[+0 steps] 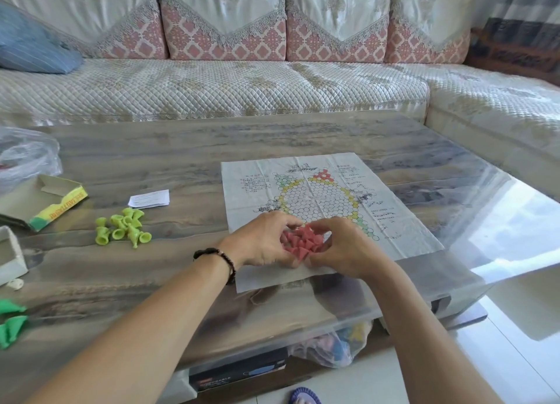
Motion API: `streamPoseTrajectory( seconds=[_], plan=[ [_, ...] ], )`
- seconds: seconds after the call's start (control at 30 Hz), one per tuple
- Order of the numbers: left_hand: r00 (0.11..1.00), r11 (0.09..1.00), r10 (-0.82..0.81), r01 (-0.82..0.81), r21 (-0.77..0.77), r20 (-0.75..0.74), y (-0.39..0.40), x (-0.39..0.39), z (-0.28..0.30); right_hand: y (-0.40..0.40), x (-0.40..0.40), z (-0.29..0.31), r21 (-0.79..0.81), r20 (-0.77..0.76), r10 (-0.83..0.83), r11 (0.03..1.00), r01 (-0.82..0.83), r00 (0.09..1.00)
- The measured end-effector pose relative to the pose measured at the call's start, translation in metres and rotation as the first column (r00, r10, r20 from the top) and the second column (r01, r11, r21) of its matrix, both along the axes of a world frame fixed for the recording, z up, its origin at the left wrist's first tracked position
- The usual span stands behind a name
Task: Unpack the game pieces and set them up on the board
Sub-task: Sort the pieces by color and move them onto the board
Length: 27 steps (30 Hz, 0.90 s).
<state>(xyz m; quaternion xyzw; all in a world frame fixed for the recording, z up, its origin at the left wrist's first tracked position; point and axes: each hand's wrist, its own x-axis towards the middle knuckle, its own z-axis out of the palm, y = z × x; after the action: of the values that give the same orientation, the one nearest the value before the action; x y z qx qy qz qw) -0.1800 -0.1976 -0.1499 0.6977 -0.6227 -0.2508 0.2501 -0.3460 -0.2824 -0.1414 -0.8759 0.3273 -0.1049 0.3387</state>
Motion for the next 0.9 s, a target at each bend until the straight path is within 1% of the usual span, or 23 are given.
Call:
streamPoseTrajectory(
  seconds=[0.07, 0.13, 0.17, 0.23, 0.37, 0.43, 0.5, 0.53, 0.63, 0.7, 0.8, 0.9],
  plan=[
    [1.0, 1.0, 0.0, 0.0, -0.015, -0.008, 0.002, 0.001, -0.001, -0.002, 0.0, 0.0, 0.015, -0.028, -0.004, 1.0, 0.004, 1.0],
    [1.0, 0.999, 0.025, -0.024, -0.031, 0.016, 0.007, 0.003, -0.001, -0.006, -0.002, 0.0, 0.006, -0.055, -0.034, 0.999, 0.034, 0.998],
    [0.998, 0.999, 0.042, -0.041, -0.036, 0.037, 0.011, 0.004, -0.001, -0.006, -0.004, 0.001, -0.02, -0.055, -0.053, 0.998, 0.052, 0.997],
    [0.994, 0.996, 0.069, -0.063, -0.067, 0.09, 0.022, 0.006, -0.001, -0.004, -0.006, 0.005, -0.081, -0.008, -0.066, 0.995, 0.065, 0.998],
    [0.965, 0.983, 0.157, -0.133, -0.124, 0.209, 0.057, 0.012, -0.002, 0.014, 0.005, 0.012, -0.202, 0.097, -0.039, 0.978, 0.058, 0.995],
    [0.938, 0.981, 0.178, -0.145, -0.131, 0.296, 0.079, 0.016, -0.002, 0.023, 0.014, 0.013, -0.294, 0.113, -0.042, 0.953, 0.074, 0.993],
    [0.917, 0.978, 0.193, -0.15, -0.145, 0.35, 0.101, 0.021, -0.002, 0.032, 0.024, 0.013, -0.379, 0.103, -0.05, 0.921, 0.085, 0.993],
    [0.906, 0.976, 0.204, -0.158, -0.153, 0.37, 0.113, 0.024, -0.001, 0.038, 0.031, 0.013, -0.397, 0.097, -0.039, 0.915, 0.074, 0.995],
    [0.878, 0.965, 0.26, -0.224, -0.134, 0.402, 0.151, 0.035, -0.002, 0.069, 0.06, 0.014, -0.426, 0.086, 0.064, 0.905, -0.021, 0.994],
    [0.853, 0.951, 0.309, -0.276, -0.141, 0.421, 0.176, 0.045, -0.003, 0.093, 0.084, 0.013, -0.468, 0.055, 0.163, 0.876, -0.119, 0.985],
    [0.785, 0.923, 0.384, -0.336, -0.187, 0.486, 0.211, 0.057, -0.002, 0.126, 0.118, 0.012, -0.502, 0.001, 0.276, 0.831, -0.239, 0.961],
    [0.723, 0.897, 0.438, -0.386, -0.214, 0.534, 0.244, 0.064, -0.003, 0.153, 0.143, 0.01, -0.548, -0.022, 0.348, 0.78, -0.303, 0.937]
  ],
)
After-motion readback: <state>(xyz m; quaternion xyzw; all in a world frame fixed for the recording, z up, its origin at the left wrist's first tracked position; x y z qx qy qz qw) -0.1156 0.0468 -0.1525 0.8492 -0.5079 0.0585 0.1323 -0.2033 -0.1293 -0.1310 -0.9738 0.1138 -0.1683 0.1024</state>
